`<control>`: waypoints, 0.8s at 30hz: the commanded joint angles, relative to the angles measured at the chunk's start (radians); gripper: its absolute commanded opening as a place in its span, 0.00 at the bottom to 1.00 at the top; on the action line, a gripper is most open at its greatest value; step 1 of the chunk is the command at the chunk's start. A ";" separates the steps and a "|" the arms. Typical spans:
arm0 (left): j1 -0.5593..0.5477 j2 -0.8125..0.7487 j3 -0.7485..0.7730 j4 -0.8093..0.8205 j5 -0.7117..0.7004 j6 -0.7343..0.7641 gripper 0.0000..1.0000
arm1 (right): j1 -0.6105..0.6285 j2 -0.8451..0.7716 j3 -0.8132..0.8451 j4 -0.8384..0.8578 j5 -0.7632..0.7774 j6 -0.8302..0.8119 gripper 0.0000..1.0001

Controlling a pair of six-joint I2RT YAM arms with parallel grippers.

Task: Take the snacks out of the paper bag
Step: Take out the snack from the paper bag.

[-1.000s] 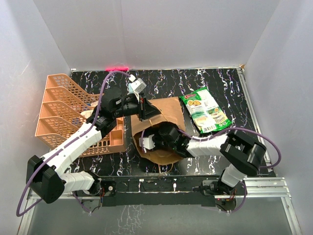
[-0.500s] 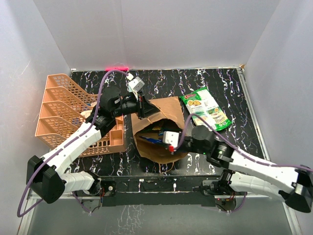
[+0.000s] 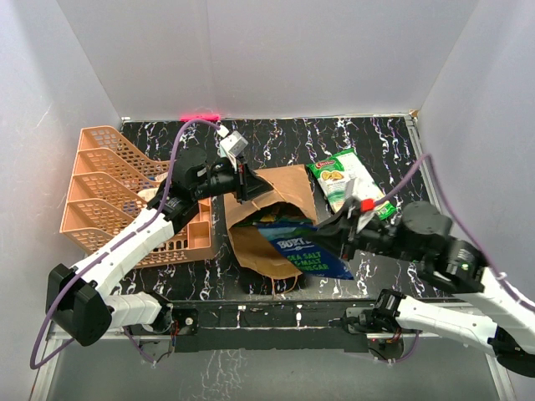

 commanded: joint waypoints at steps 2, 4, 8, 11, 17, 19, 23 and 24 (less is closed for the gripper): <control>0.010 0.004 0.022 0.003 -0.010 0.018 0.00 | 0.004 0.077 0.200 -0.042 0.407 0.138 0.07; 0.010 0.004 0.021 0.003 -0.010 0.018 0.00 | 0.004 0.121 0.244 -0.026 0.586 0.091 0.07; 0.010 0.004 0.023 -0.005 -0.017 0.026 0.00 | 0.004 0.224 0.258 0.087 1.031 -0.045 0.07; 0.010 -0.004 0.025 -0.007 -0.020 0.030 0.00 | -0.001 0.308 0.198 0.283 1.295 -0.282 0.07; 0.010 -0.010 0.026 -0.005 -0.019 0.028 0.00 | -0.278 0.497 0.111 0.478 1.241 -0.438 0.07; 0.009 -0.011 0.025 0.000 -0.009 0.022 0.00 | -0.373 0.569 0.066 0.461 1.202 -0.437 0.07; 0.010 -0.019 0.025 -0.002 -0.011 0.026 0.00 | -0.544 0.678 0.007 0.418 1.105 -0.364 0.07; 0.010 -0.021 0.026 -0.005 -0.017 0.030 0.00 | -0.574 0.696 -0.003 0.415 1.088 -0.357 0.07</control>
